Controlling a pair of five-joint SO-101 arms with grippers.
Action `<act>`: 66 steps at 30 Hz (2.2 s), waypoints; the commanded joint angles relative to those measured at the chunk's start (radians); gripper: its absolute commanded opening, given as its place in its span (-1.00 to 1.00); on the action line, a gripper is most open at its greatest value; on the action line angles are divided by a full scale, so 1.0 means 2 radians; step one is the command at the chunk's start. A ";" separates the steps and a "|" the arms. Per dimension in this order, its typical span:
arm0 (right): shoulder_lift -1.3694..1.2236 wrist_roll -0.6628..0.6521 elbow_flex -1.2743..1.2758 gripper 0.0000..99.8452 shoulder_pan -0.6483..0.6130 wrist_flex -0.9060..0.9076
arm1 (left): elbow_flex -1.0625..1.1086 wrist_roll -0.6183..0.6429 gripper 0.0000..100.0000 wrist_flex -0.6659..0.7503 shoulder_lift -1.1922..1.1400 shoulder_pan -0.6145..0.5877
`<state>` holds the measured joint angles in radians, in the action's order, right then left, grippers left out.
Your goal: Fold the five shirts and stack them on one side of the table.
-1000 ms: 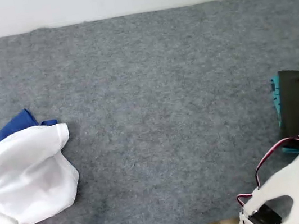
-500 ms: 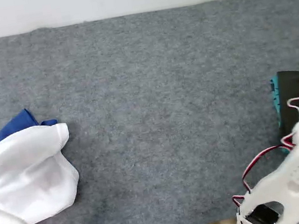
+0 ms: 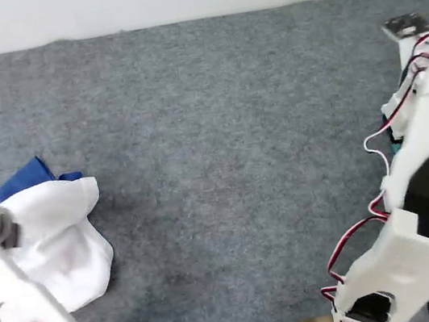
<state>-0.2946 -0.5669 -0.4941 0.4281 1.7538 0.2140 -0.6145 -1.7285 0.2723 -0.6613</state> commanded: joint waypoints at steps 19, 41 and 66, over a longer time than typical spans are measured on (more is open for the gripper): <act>0.274 0.017 0.330 -0.97 -0.026 0.020 | 0.220 -0.004 -0.57 0.146 0.014 0.143; 0.290 0.014 0.334 -0.97 0.053 0.021 | 0.233 -0.005 -0.96 0.258 -0.131 0.143; 0.290 0.015 0.334 -0.97 0.057 0.020 | -0.068 0.153 -0.97 0.178 0.094 0.372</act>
<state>0.2286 -0.5424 0.1795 0.5340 1.7538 0.1435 -0.3353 -1.4108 0.4657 -0.0414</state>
